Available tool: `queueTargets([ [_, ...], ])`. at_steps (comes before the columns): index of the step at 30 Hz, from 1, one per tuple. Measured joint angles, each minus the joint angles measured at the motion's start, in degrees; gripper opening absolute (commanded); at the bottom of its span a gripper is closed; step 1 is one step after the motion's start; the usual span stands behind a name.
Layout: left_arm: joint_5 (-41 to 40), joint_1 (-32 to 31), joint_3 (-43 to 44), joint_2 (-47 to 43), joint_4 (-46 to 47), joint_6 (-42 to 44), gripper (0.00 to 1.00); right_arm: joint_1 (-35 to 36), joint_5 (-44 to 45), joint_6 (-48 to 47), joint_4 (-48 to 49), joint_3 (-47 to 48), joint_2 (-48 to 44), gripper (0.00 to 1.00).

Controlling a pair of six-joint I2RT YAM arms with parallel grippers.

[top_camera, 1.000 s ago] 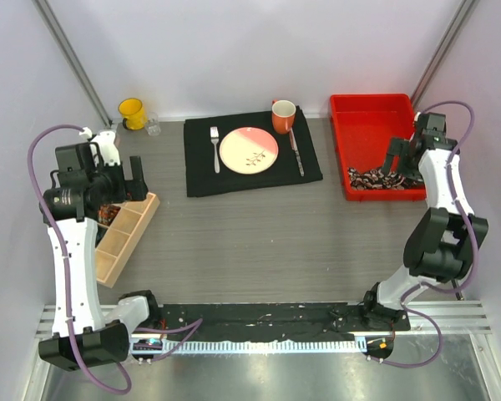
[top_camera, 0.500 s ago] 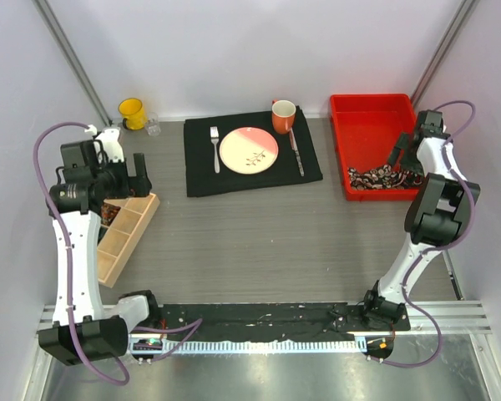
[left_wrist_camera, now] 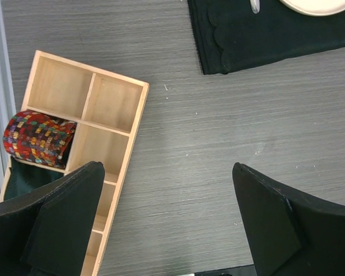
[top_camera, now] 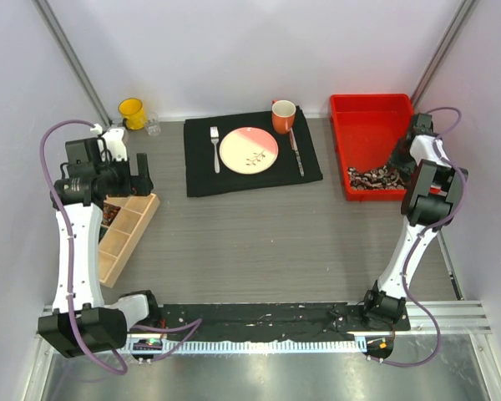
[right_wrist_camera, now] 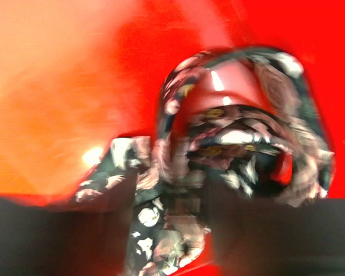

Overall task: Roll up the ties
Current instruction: Pick up the tie from the bin, then tie the tie at the center of the board.

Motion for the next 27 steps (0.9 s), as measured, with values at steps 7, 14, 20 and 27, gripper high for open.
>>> queueTargets([
  [7,2.2,0.0,-0.8,0.2,-0.8,-0.6,1.00,0.0,-12.3,-0.7,0.8,0.0,-3.1,0.01],
  [14,3.9,0.0,1.0,-0.4,-1.7,-1.1,1.00,0.0,-26.1,-4.0,1.9,-2.3,-22.1,0.01],
  [20,4.7,0.0,1.1,-4.8,-1.3,-2.1,1.00,0.0,-34.5,-6.4,4.2,-1.7,-39.3,0.01],
  [27,4.7,0.0,2.8,-6.5,-0.8,-2.3,0.98,0.0,-38.6,-7.4,2.8,-0.9,-50.4,0.01],
])
